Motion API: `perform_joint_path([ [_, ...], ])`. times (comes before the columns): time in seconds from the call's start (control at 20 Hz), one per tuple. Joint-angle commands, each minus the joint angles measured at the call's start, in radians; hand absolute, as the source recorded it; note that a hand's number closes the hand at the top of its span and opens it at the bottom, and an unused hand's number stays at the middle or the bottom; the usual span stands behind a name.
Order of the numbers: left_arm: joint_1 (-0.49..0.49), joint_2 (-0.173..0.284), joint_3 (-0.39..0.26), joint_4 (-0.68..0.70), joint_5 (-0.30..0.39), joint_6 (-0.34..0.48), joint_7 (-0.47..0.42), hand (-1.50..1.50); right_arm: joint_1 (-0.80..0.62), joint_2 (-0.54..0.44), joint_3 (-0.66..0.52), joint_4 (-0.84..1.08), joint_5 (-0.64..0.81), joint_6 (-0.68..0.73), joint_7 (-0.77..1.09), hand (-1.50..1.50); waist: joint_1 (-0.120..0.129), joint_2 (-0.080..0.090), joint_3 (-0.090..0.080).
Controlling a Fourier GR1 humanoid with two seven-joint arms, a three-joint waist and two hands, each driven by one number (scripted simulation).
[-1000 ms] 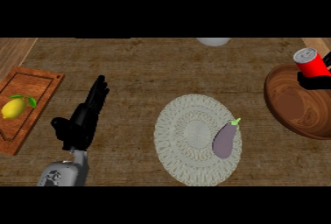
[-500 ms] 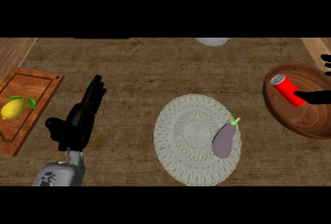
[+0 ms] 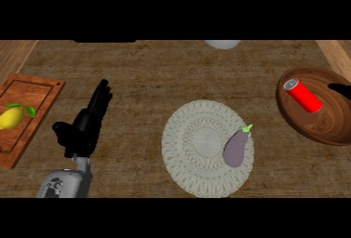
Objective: Pick the can from the placemat and place it in the bowl
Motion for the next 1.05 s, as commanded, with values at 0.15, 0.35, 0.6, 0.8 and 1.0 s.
perform_joint_path([
  [0.15,0.011,0.025,0.026,0.001,0.027,-0.045,-0.014,0.0,0.116,-0.009,-0.101,-0.162,-0.175,0.105,0.066,-1.5,-0.002,-0.001,0.0],
  [0.35,-0.01,0.021,0.035,0.03,0.022,-0.038,-0.031,0.0,0.17,-0.082,-0.188,-0.18,-0.315,0.263,0.079,-1.5,-0.006,0.0,0.0],
  [0.6,0.025,-0.011,-0.011,-0.042,-0.018,-0.002,0.02,0.0,0.346,-0.038,-0.247,-0.269,-0.424,0.376,0.016,-1.5,-0.006,-0.002,0.0],
  [0.8,0.041,0.015,0.017,-0.066,0.013,-0.043,0.028,0.0,0.433,-0.012,-0.247,-0.34,-0.418,0.392,-0.008,-1.5,-0.001,0.0,0.0],
  [1.0,0.041,-0.02,-0.007,-0.069,-0.026,-0.003,0.015,0.0,0.494,0.053,-0.24,-0.358,-0.399,0.379,-0.081,-1.5,0.0,0.0,0.0],
])
